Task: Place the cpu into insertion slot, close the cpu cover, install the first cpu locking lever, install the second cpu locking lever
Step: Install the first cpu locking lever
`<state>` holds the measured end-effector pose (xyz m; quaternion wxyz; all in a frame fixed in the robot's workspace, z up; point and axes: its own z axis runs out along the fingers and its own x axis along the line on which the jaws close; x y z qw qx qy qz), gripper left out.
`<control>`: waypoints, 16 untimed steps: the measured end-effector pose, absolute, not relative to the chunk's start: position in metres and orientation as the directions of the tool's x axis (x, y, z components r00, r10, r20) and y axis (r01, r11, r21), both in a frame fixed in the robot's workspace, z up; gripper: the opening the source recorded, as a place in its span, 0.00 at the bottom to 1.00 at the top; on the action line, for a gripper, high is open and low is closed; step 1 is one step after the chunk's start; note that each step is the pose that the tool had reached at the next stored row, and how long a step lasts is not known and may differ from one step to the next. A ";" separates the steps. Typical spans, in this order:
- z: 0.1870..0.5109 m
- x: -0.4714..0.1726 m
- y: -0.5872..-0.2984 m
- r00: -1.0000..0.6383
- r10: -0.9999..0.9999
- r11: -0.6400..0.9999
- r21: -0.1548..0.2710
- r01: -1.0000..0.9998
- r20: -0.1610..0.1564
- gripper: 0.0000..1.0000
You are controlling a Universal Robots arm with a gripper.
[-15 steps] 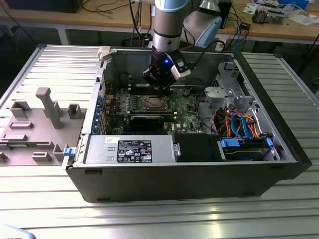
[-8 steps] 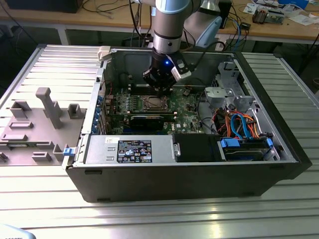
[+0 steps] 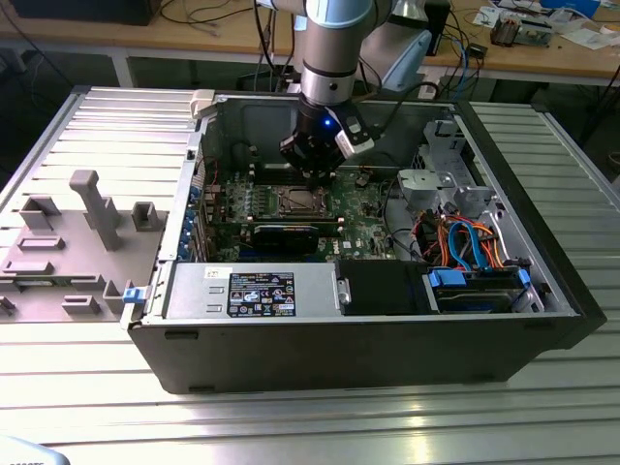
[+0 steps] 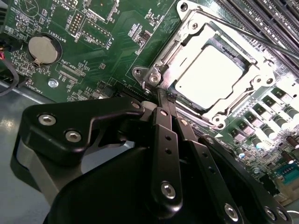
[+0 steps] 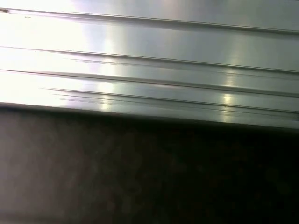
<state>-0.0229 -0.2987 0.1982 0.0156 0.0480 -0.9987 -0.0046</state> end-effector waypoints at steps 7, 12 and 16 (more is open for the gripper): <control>0.214 -0.023 -0.298 -0.995 -0.097 0.995 0.011 -0.096 0.031 0.11; 0.221 -0.023 -0.302 -0.995 -0.097 0.995 0.011 -0.096 0.031 0.11; 0.221 -0.023 -0.314 -0.995 -0.096 0.995 0.005 -0.096 0.031 0.11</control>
